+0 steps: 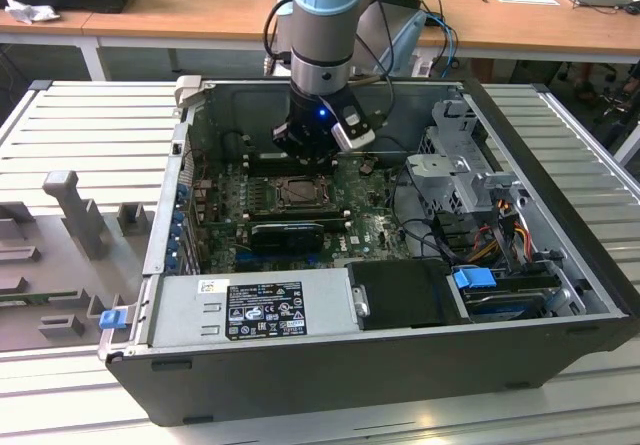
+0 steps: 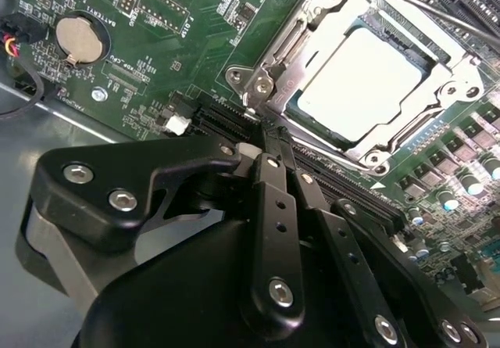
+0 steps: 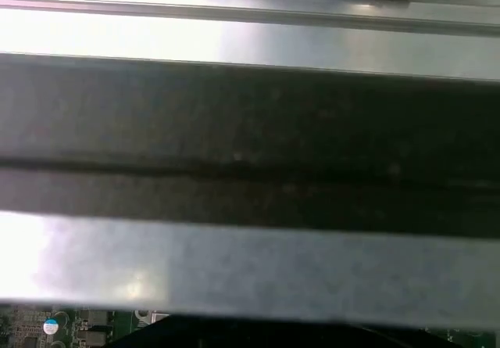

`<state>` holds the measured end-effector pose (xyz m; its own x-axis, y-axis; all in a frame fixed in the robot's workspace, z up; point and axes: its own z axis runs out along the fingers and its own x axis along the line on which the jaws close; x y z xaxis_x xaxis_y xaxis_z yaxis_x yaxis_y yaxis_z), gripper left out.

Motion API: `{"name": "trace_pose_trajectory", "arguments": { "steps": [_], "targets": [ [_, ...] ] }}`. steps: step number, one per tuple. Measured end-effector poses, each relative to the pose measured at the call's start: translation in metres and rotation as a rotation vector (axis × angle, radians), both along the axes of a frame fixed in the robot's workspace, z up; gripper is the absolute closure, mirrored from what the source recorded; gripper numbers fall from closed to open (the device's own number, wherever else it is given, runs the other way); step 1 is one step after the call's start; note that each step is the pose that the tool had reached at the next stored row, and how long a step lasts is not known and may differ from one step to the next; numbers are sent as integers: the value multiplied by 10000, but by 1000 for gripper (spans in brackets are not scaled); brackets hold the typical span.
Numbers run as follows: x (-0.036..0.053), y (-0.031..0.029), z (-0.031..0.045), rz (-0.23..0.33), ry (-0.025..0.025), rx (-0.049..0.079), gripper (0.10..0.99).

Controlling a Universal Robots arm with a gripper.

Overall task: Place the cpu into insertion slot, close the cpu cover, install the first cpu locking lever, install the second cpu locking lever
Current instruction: 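Install the first cpu locking lever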

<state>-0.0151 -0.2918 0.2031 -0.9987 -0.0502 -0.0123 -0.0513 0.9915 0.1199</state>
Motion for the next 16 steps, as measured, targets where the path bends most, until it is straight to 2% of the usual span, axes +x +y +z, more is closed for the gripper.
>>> {"name": "trace_pose_trajectory", "arguments": {
  "steps": [4,8,16],
  "targets": [
    [0,-19,0,-6,-4,-2,980],
    [0,-19,34,-4,0,1,980],
    [0,-18,7,-4,1,-33,980]
  ]
}}
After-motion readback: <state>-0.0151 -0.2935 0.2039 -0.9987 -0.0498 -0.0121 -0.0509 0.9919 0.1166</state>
